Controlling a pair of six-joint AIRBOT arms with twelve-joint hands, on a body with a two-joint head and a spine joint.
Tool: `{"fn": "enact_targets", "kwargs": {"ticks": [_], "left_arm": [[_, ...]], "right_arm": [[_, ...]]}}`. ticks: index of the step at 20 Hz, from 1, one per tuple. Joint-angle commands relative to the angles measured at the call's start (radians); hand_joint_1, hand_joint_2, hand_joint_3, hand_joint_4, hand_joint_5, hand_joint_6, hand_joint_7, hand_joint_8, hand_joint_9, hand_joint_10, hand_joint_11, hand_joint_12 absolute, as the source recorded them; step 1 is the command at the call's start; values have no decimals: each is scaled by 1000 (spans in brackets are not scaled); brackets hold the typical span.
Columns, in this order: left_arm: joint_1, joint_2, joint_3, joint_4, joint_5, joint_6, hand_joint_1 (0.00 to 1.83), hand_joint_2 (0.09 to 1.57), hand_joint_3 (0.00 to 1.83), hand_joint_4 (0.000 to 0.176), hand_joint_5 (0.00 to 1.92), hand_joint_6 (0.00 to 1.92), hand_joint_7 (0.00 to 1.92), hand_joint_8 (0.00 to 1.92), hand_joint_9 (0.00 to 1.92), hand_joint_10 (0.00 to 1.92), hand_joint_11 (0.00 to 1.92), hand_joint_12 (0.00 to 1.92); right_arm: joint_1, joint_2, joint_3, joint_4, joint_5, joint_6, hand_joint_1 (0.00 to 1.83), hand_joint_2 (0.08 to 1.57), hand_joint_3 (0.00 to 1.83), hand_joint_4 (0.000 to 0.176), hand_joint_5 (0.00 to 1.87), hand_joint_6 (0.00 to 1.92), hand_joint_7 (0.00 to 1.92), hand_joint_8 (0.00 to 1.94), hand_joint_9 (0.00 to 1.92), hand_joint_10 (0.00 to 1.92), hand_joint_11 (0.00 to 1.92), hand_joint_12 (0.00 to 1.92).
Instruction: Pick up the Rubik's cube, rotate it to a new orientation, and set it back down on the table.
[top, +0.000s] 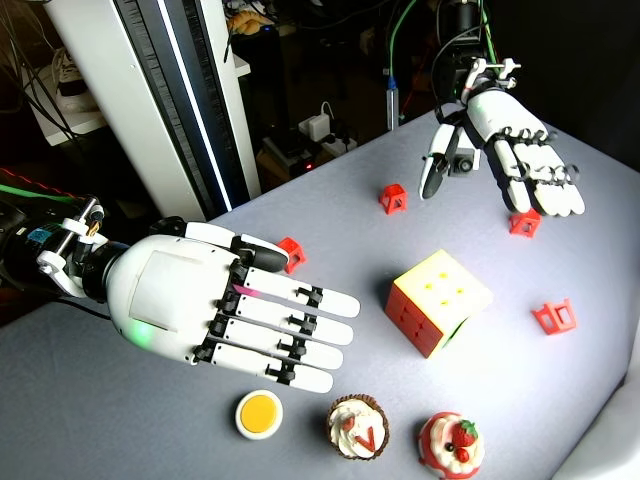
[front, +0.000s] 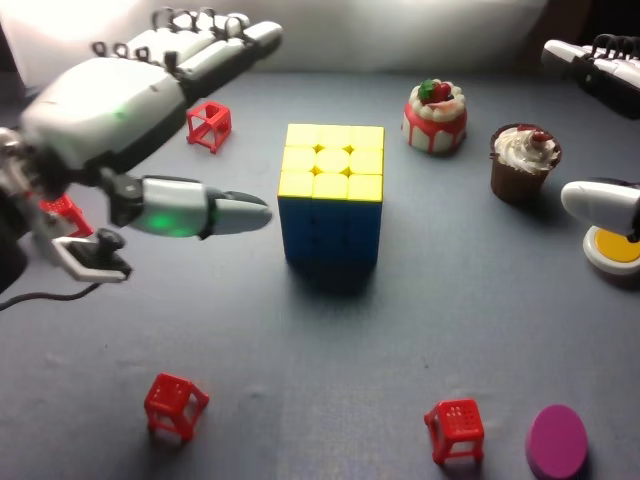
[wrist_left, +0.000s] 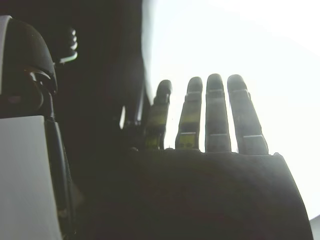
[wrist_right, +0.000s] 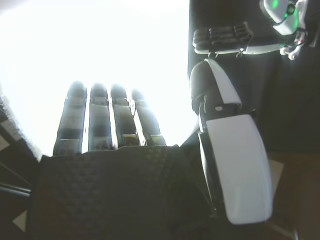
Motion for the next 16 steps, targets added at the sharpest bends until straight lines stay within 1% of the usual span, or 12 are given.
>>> {"fn": "enact_targets", "kwargs": {"ticks": [1, 2, 3, 4, 5, 7, 8, 10, 11, 12, 14, 16], "left_arm": [[-19, -10, 6, 1, -68, -15, 606, 921, 0, 103, 0, 0, 0, 0, 0, 0, 0, 0], [-37, -23, 16, 4, -36, -14, 677, 914, 0, 71, 0, 0, 0, 0, 0, 0, 0, 0], [-52, -38, 28, 4, -4, -12, 708, 902, 0, 51, 0, 0, 0, 0, 0, 0, 0, 0], [-62, -51, 41, 5, 18, -12, 674, 874, 0, 47, 0, 0, 0, 0, 0, 0, 0, 0], [-70, -63, 51, 5, 35, -10, 697, 866, 0, 29, 0, 0, 0, 0, 0, 0, 0, 0], [-93, -91, 75, 4, 78, -11, 726, 864, 0, 24, 0, 0, 0, 0, 0, 0, 0, 0], [-107, -102, 85, 4, 100, -11, 719, 885, 0, 32, 0, 0, 0, 0, 0, 0, 29, 14], [-134, -123, 105, 0, 147, -8, 721, 891, 0, 31, 0, 0, 0, 0, 0, 0, 51, 32], [-153, -137, 122, 0, 178, -8, 763, 875, 0, 7, 0, 0, 0, 0, 0, 0, 11, 19], [-166, -145, 131, 0, 200, -7, 755, 861, 0, 0, 0, 0, 0, 0, 0, 0, 14, 23], [-191, -157, 149, 6, 251, 1, 748, 865, 0, 0, 0, 0, 0, 0, 0, 0, 9, 29], [-203, -168, 162, 7, 287, 8, 788, 859, 0, 0, 0, 0, 0, 0, 0, 0, 0, 0]], "right_arm": [[3, -2, 6, 16, 113, 6, 475, 1243, 4, 0, 0, 0, 0, 0, 0, 0, 0, 0], [-3, -3, 7, 25, 113, 6, 471, 1242, 3, 0, 0, 0, 0, 0, 0, 0, 0, 0], [-8, -5, 7, 31, 113, 6, 485, 1241, 2, 0, 0, 0, 0, 0, 0, 0, 0, 0], [-13, -7, 8, 34, 113, 6, 492, 1244, 3, 0, 0, 0, 0, 0, 0, 0, 0, 0], [-16, -11, 9, 39, 113, 6, 477, 1242, 2, 0, 0, 0, 0, 0, 0, 0, 0, 0], [-21, -17, 11, 49, 113, 6, 456, 1242, 2, 0, 0, 0, 0, 0, 0, 0, 0, 0], [-22, -17, 10, 50, 113, 6, 472, 1240, 1, 0, 0, 0, 0, 0, 0, 0, 0, 0], [-23, -17, 9, 53, 113, 6, 480, 1248, 4, 0, 0, 0, 0, 0, 0, 0, 0, 0], [-25, -17, 8, 56, 113, 6, 483, 1254, 7, 0, 0, 0, 0, 0, 0, 0, 0, 0], [-27, -18, 8, 57, 113, 6, 495, 1261, 8, 0, 0, 0, 0, 0, 0, 0, 0, 0], [-29, -20, 8, 59, 113, 6, 517, 1256, 4, 0, 0, 0, 0, 0, 0, 0, 0, 0], [-30, -22, 8, 60, 113, 6, 587, 1248, 0, 0, 0, 0, 0, 0, 0, 0, 0, 0]]}}
